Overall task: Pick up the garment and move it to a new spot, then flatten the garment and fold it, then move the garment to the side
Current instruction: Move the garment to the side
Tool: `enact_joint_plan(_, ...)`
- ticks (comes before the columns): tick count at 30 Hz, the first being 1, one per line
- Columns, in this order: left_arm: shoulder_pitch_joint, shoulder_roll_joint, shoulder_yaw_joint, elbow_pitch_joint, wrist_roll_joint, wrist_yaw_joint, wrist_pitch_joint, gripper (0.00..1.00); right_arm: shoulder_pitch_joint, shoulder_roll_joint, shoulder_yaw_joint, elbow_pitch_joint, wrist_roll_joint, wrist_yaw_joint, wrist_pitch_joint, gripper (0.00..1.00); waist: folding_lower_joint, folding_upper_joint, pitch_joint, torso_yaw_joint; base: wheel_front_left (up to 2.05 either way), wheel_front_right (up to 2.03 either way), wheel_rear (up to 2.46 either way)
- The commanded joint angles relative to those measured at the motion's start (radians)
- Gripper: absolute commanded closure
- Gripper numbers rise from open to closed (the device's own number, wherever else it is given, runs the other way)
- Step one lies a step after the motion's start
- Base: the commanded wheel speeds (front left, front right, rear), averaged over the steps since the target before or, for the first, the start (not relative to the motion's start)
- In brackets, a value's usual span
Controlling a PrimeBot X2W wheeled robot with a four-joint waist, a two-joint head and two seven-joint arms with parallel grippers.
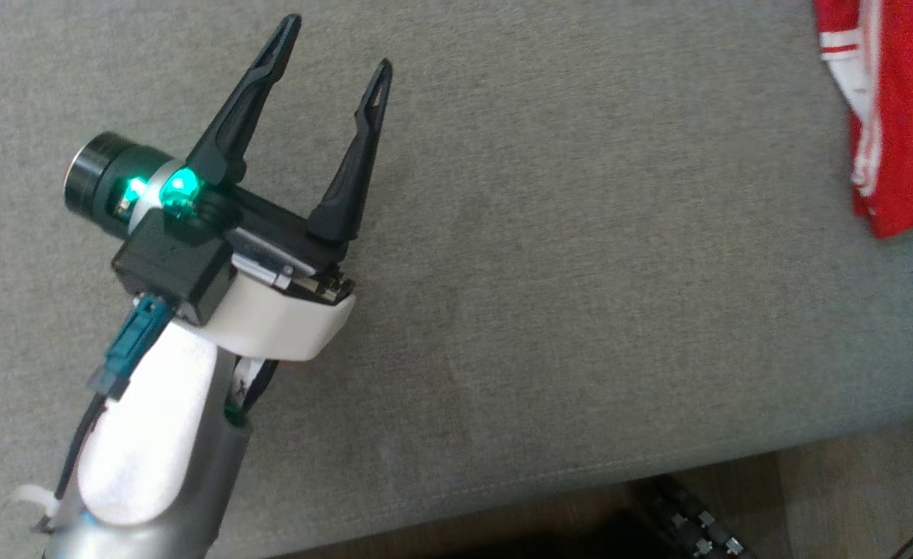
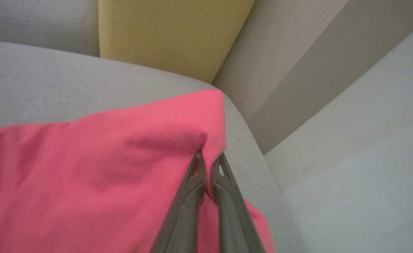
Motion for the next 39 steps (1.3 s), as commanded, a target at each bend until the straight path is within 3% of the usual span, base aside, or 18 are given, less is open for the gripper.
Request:
enact_joint_plan(1,-0.032,0.016,0.015,-0.034,0.005,-0.009,-0.005,0.00,-0.006,-0.010,-0.022,-0.015,-0.041,-0.001,-0.018,1.00,-0.0002,0.0000,0.026,0.022,0.00,0.00,0.00)
enact_joint_plan(2,-0.036,0.015,0.013,-0.032,0.004,-0.010,-0.005,0.00,-0.007,0.003,-0.035,-0.004,-0.057,-0.001,-0.022,1.00,-0.0002,0.0000,0.030,0.027,0.00,0.00,0.00)
enact_joint_plan(3,-0.038,0.014,0.012,-0.029,0.003,-0.012,-0.005,0.00,-0.008,0.013,-0.046,0.007,-0.075,-0.001,-0.028,0.89,-0.0002,0.0000,0.033,0.031,0.00,0.00,0.00)
enact_joint_plan(4,-0.040,0.012,0.010,-0.027,0.001,-0.013,-0.005,0.00,-0.009,0.024,-0.055,0.013,-0.090,-0.001,-0.041,0.73,-0.0002,0.0000,0.034,0.037,0.00,0.00,0.00)
enact_joint_plan(5,-0.041,0.011,0.010,-0.024,-0.001,-0.013,-0.005,0.00,-0.008,0.037,-0.061,0.016,-0.104,-0.001,-0.053,0.42,-0.0002,0.0000,0.034,0.040,0.00,0.00,0.00)
enact_joint_plan(6,-0.041,0.011,0.010,-0.024,-0.001,-0.013,-0.005,0.00,-0.008,0.037,-0.061,0.016,-0.104,-0.001,-0.053,0.42,-0.0002,0.0000,0.034,0.040,0.00,0.00,0.00)
enact_joint_plan(7,-0.040,0.010,0.011,-0.022,-0.002,-0.014,-0.005,0.00,-0.007,0.053,-0.075,0.019,-0.121,-0.001,-0.062,0.00,-0.0002,0.0000,0.033,0.042,0.00,0.00,0.00)
enact_joint_plan(12,-0.021,0.004,0.021,-0.010,-0.009,-0.014,-0.005,0.00,0.016,0.145,-0.144,0.003,-0.186,-0.001,-0.125,0.00,-0.0002,0.0000,0.002,0.045,0.00,0.00,0.00)
enact_joint_plan(18,0.027,0.000,0.044,0.009,-0.018,-0.004,-0.005,0.00,0.079,0.208,-0.151,-0.044,-0.165,-0.001,-0.219,0.00,-0.0002,0.0000,-0.072,0.040,0.00,0.00,0.00)
enact_joint_plan(28,0.160,-0.020,0.105,0.054,-0.050,0.036,-0.005,0.00,0.239,0.338,0.077,-0.133,-0.107,-0.001,-0.328,0.00,-0.0002,0.0000,-0.230,0.072,0.00,0.00,0.00)
enact_joint_plan(39,0.288,-0.040,0.199,0.082,-0.072,0.096,-0.005,0.00,0.370,0.371,0.262,-0.191,-0.010,-0.001,-0.398,0.00,-0.0002,0.0000,-0.385,0.177,0.00,0.00,0.00)
